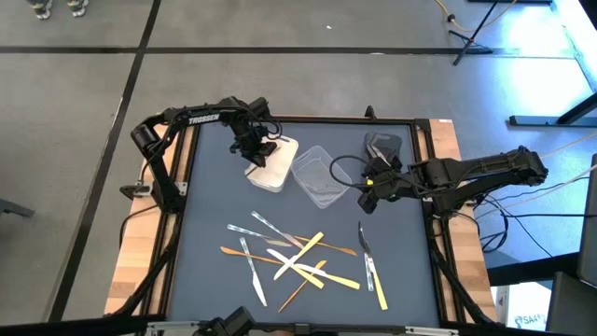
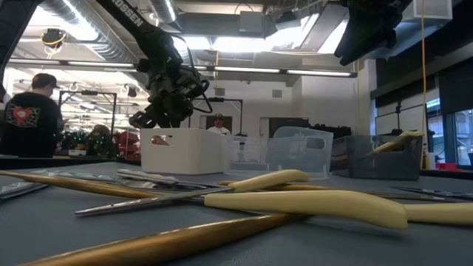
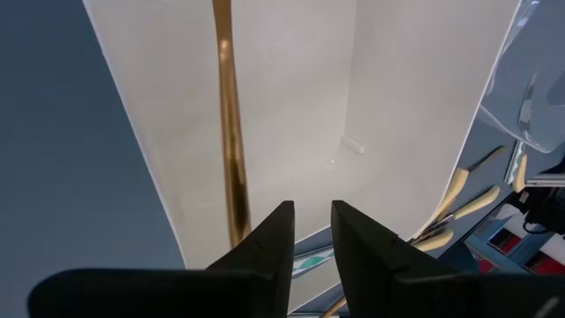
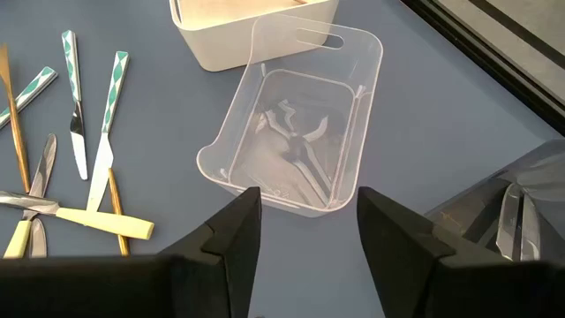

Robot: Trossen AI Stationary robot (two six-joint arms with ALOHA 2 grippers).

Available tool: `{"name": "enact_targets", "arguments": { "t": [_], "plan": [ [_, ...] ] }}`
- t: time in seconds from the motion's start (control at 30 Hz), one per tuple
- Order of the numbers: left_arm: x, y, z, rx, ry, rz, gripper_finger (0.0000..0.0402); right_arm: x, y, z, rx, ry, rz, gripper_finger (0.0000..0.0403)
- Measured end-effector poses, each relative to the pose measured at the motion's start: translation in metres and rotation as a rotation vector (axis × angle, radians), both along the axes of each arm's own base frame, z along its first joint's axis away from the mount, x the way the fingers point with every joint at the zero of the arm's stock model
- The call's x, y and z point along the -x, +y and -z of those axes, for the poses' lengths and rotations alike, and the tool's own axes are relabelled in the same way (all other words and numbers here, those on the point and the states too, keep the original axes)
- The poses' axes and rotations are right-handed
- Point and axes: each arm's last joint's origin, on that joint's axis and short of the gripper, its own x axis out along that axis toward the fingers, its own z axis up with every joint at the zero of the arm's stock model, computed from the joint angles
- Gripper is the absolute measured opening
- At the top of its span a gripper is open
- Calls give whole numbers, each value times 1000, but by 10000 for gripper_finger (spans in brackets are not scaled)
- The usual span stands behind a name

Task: Sort silverware by color (type)
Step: Put the yellow knife into the black bin

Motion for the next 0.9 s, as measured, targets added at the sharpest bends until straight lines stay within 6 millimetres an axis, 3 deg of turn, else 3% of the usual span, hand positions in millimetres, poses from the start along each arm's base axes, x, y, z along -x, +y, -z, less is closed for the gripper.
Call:
{"name": "enact_targets", "arguments": {
  "t": [0.53, 0.9],
  "plan": [
    [0, 0, -1, 7, -10, 1, 73, 0, 2, 1, -44, 7, -30, 175],
    [7, -6, -28, -74, -81, 25, 73, 0, 4, 1, -101, -1, -20, 175]
  ]
}}
